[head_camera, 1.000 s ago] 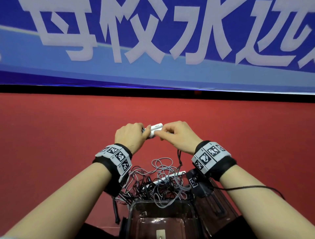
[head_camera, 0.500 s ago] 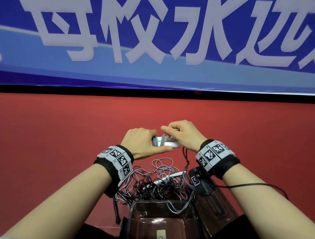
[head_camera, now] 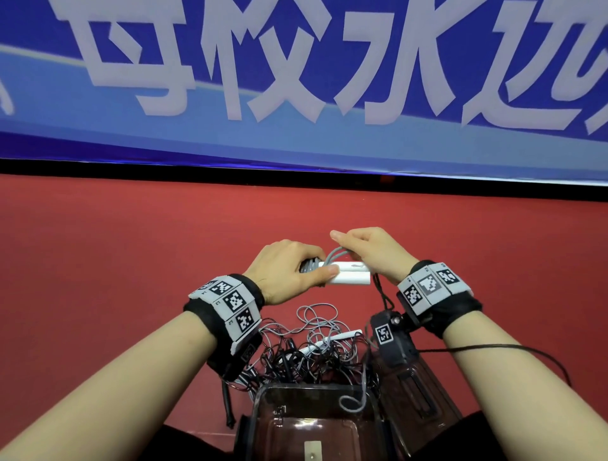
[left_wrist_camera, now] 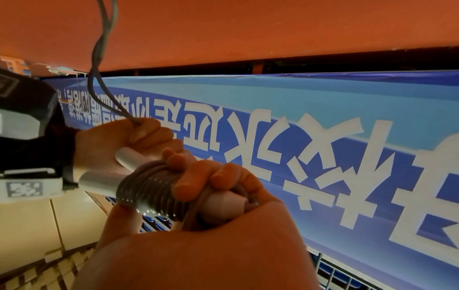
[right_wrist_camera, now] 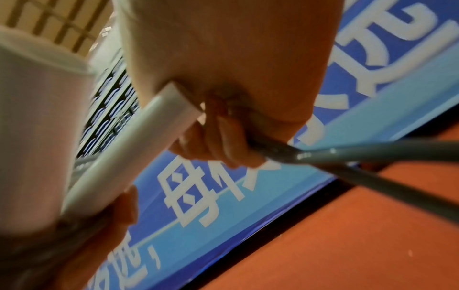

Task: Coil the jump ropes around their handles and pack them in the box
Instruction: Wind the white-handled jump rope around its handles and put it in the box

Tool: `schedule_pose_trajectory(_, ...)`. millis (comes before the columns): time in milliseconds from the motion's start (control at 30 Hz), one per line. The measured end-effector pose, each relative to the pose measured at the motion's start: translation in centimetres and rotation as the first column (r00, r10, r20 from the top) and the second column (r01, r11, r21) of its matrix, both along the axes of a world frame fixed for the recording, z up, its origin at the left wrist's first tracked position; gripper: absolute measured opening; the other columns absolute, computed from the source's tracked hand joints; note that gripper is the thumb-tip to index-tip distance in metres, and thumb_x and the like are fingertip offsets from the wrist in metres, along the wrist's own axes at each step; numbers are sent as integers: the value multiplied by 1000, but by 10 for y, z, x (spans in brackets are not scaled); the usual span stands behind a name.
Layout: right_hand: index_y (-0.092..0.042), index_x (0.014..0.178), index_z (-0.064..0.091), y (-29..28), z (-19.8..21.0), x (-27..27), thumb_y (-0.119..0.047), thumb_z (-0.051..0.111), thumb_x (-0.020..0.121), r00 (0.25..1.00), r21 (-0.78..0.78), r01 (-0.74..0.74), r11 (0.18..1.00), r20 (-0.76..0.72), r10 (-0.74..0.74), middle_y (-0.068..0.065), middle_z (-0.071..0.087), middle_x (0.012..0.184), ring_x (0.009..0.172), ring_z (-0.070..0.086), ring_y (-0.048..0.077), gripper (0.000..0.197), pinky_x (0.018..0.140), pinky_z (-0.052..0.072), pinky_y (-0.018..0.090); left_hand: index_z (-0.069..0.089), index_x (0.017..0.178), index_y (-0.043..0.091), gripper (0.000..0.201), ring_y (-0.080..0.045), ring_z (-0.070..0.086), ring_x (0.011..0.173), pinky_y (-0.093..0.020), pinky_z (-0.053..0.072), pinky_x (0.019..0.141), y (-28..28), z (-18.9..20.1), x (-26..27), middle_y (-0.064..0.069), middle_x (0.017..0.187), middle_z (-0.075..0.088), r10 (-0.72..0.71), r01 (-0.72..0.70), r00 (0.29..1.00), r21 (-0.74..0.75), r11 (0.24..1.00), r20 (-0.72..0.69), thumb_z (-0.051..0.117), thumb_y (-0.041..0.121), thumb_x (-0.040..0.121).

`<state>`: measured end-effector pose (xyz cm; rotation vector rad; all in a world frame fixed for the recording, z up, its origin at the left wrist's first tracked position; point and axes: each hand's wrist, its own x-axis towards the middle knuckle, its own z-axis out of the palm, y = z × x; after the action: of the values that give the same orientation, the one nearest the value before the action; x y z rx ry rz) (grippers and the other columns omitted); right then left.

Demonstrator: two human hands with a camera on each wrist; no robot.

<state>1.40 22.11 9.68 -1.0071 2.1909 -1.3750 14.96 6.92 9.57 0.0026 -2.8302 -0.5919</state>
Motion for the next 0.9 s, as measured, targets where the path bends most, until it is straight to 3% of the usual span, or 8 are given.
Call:
schedule_pose_trajectory(100, -7, 82, 63, 3, -6, -3, -34, 57, 94, 871, -99, -45, 994, 484, 87, 9, 57, 70, 58, 52, 17, 31, 58, 41, 28, 60, 87, 39, 40, -18, 63, 68, -44, 51, 68, 0, -4, -3, 2, 73, 70, -21, 22, 1000, 181, 983, -6, 42, 73, 76)
schedule_pose_trajectory(167, -9, 86, 62, 4, -12, -3, -26, 52, 96, 800, -146, -20, 989, 591, 103, 0, 52, 58, 45, 45, 8, 22, 44, 35, 19, 58, 101, 38, 37, -18, 61, 59, -41, 51, 59, 2, -5, -6, -6, 73, 69, -31, 48, 998, 368, 928, -54, 51, 67, 77)
schedule_pose_trajectory(233, -11, 92, 61, 2, -18, -1, -9, 41, 99, 811, -158, -5, 987, 577, 97, -3, 40, 50, 36, 30, 3, 20, 36, 23, 15, 58, 112, 34, 37, -16, 46, 47, -28, 39, 45, 5, -2, -6, -20, 73, 63, -43, 86, 995, 542, 836, -92, 57, 56, 82)
schedule_pose_trajectory(367, -11, 80, 51, -7, -20, 10, -11, 33, 102, 913, -54, -21, 998, 407, 42, -3, 36, 51, 40, 25, 8, 29, 38, 22, 18, 56, 132, 29, 31, -18, 36, 47, -22, 31, 42, 7, 1, -7, -13, 70, 55, -37, 68, 998, 704, 707, -60, 51, 30, 101)
schedule_pose_trajectory(500, -12, 69, 50, -15, -18, 18, -26, 36, 103, 977, 30, 25, 999, 211, -31, -2, 35, 48, 40, 27, 13, 40, 42, 24, 21, 65, 114, 26, 22, -18, 46, 46, -21, 33, 41, 3, -3, -11, -8, 71, 57, 36, -3, 999, 722, 692, -30, 45, 25, 103)
schedule_pose_trajectory(633, -17, 68, 61, -16, -12, 19, -30, 41, 101, 999, 92, 26, 995, -38, -23, -5, 46, 49, 39, 40, 7, 41, 48, 33, 24, 63, 102, 9, 18, -17, 42, 42, -20, 33, 39, 1, -5, -16, -10, 69, 55, 155, -91, 988, 746, 660, -17, 48, 18, 101)
schedule_pose_trajectory(767, -29, 83, 68, -12, -9, 25, -33, 46, 100, 970, 181, -67, 981, -217, 106, -5, 52, 55, 52, 47, 15, 28, 55, 38, 28, 64, 82, 19, 23, -17, 43, 40, -21, 32, 39, -12, -9, -19, -5, 63, 58, 356, -241, 935, 728, 642, -5, 50, 30, 97)
schedule_pose_trajectory(900, -21, 94, 73, -13, -5, 31, -36, 54, 96, 912, 198, -82, 977, -381, 154, 2, 63, 68, 63, 53, 22, 24, 62, 40, 34, 65, 79, 20, 28, -20, 54, 51, -27, 43, 52, -21, -15, -20, -1, 68, 66, 490, -375, 872, 624, 686, -14, 53, 41, 93)
